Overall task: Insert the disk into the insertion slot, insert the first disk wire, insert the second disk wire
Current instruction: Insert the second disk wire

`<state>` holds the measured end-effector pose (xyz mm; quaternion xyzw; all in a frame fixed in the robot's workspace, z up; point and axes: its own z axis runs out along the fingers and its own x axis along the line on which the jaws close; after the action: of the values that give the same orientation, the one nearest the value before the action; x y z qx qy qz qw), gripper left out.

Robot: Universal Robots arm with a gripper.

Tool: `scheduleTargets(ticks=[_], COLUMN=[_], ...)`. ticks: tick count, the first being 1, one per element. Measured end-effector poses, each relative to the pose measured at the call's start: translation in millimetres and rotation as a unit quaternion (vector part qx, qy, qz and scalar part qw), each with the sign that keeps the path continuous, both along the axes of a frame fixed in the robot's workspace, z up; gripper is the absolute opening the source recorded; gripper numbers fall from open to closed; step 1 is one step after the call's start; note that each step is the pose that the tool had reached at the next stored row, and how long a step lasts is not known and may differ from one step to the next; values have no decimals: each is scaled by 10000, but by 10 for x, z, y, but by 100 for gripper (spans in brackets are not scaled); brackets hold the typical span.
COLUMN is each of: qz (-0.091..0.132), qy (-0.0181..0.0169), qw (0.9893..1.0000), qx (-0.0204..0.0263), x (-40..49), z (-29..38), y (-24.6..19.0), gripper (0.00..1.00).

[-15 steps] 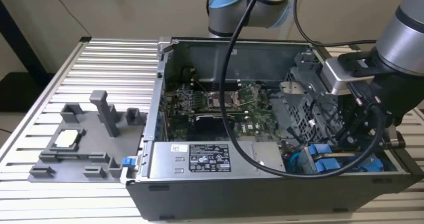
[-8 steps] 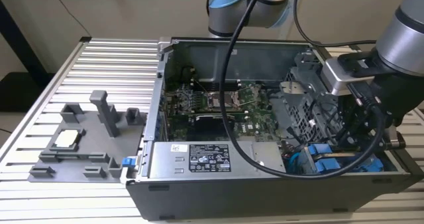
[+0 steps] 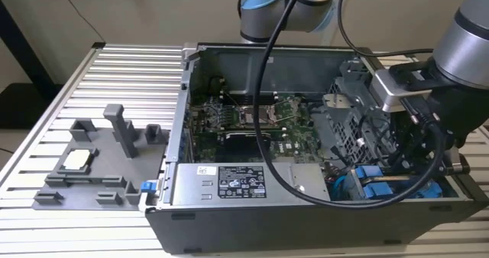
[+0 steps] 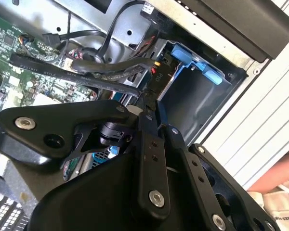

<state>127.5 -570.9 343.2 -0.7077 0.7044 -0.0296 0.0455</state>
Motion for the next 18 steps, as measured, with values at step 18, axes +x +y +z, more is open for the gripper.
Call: scheduleTargets(ticks=[18], qz=[0], qy=[-51], qw=[10000], qx=[-31], x=[-43], z=[3], y=[8], gripper=[16])
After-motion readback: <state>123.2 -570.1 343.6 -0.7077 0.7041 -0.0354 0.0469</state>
